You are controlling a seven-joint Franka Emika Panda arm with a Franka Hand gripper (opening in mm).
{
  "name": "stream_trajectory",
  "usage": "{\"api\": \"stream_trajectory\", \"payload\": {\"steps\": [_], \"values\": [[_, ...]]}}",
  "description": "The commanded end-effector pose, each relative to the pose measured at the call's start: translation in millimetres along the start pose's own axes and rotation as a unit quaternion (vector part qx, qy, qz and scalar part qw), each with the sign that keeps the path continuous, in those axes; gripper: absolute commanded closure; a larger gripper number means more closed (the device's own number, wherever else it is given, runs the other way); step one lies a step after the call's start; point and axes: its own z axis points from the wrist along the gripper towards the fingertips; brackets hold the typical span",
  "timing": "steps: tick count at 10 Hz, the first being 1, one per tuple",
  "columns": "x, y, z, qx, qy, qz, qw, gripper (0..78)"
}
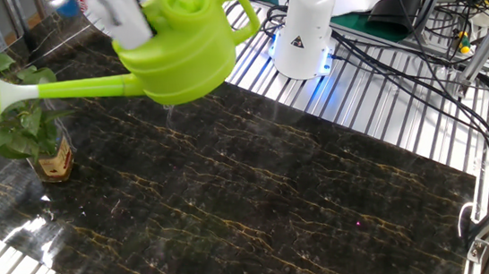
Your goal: Water the plant
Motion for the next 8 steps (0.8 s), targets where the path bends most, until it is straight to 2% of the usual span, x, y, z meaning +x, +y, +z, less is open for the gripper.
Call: {"api": "stream_trajectory", "payload": {"steps": [1,3,5,8], "values": [[55.2,11.5,58.0,-0.01,-0.127,-0.066,0.9896,75.3],[57.8,22.1,69.5,-0.014,-0.134,-0.094,0.9864,75.3],[56.9,38.7,82.4,-0.017,-0.13,-0.123,0.9837,75.3],[52.7,54.1,91.2,-0.018,-0.13,-0.17,0.9767,75.3]]}}
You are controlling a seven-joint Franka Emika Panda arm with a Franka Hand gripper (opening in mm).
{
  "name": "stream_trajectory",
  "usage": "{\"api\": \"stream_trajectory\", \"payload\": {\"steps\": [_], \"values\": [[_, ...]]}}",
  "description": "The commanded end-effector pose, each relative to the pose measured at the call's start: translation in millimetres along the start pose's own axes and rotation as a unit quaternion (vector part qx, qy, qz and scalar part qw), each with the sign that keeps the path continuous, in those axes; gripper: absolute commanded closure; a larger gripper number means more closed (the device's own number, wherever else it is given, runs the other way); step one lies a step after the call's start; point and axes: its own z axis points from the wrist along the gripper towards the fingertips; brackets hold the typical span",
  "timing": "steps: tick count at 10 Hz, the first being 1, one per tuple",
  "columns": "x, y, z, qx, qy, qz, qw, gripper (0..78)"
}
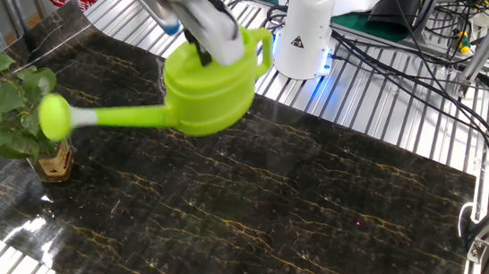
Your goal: Water the plant
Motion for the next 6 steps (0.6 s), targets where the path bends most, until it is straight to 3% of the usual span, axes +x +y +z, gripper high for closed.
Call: {"api": "stream_trajectory", "payload": {"steps": [1,6], "values": [[-4.2,19.1,13.5,-0.014,-0.01,-0.053,0.9984,75.3],[2.3,35.4,48.0,-0.011,-0.004,-0.098,0.9951,75.3]]}}
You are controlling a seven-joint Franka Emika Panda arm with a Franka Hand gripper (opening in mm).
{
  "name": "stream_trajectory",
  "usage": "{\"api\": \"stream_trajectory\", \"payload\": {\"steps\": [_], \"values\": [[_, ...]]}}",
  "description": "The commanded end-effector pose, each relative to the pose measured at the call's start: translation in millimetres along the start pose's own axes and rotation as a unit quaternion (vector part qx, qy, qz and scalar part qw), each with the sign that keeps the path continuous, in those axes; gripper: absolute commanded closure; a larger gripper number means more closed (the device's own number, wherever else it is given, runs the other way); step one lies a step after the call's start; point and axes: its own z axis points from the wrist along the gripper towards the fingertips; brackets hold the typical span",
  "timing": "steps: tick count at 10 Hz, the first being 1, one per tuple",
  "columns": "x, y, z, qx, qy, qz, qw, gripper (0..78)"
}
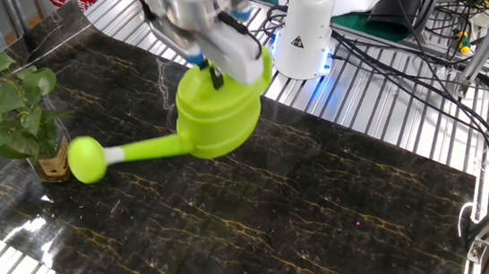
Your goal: Water the plant
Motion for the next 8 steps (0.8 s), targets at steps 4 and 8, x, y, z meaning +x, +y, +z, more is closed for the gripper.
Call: {"api": "stream_trajectory", "payload": {"steps": [4,8], "values": [[-0.3,4.4,50.0,0.002,0.002,-0.093,0.9956,75.3],[3.1,-0.1,82.5,0.003,0.001,-0.112,0.9937,75.3]]}}
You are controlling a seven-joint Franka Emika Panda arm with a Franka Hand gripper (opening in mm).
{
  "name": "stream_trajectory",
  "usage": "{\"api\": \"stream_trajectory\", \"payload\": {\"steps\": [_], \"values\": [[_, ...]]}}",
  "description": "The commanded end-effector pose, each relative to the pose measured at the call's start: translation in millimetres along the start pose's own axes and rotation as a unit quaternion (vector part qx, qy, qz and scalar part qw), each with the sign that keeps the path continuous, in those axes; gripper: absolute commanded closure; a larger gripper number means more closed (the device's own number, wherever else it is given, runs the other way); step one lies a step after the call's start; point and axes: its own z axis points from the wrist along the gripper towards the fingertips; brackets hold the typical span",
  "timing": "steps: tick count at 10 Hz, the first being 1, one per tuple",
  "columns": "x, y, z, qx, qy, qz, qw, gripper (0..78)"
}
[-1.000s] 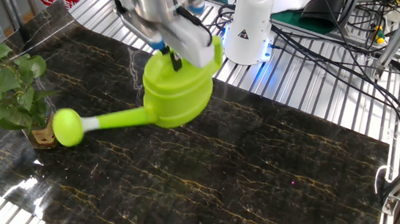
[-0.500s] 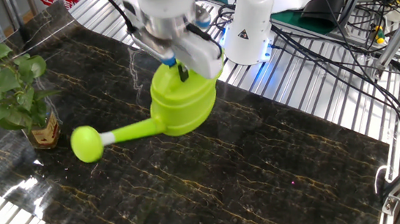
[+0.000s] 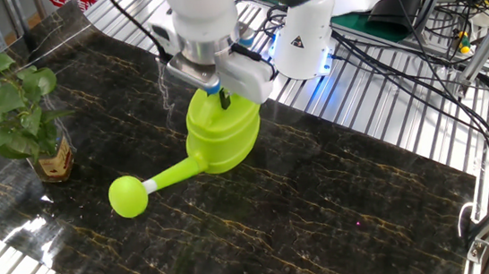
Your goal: Water the plant
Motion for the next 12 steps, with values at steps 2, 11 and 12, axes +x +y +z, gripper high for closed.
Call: {"api": "stream_trajectory", "payload": {"steps": [2,11,12], "values": [[0.4,-1.6,27.8,0.003,0.004,-0.022,0.9998,75.3],[3.0,-1.2,53.4,-0.007,-0.003,-0.033,0.9994,75.3],[2.6,-1.0,54.9,-0.007,-0.002,-0.035,0.9994,75.3]]}}
